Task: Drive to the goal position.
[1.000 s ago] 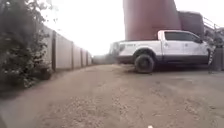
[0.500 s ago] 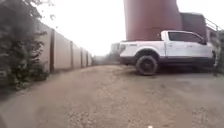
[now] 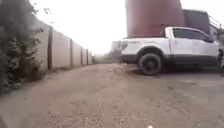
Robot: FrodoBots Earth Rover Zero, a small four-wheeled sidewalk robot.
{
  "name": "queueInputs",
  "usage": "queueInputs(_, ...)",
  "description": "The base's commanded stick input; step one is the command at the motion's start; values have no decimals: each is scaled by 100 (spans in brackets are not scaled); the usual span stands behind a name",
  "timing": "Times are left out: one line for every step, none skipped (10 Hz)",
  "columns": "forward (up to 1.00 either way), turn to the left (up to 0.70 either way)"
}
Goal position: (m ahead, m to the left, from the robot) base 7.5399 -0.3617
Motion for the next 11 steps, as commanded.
queueInputs(50,1)
queueInputs(50,1)
queueInputs(50,1)
queueInputs(50,1)
queueInputs(50,1)
queueInputs(50,1)
queueInputs(50,1)
queueInputs(50,1)
queueInputs(50,1)
queueInputs(50,1)
queueInputs(50,51)
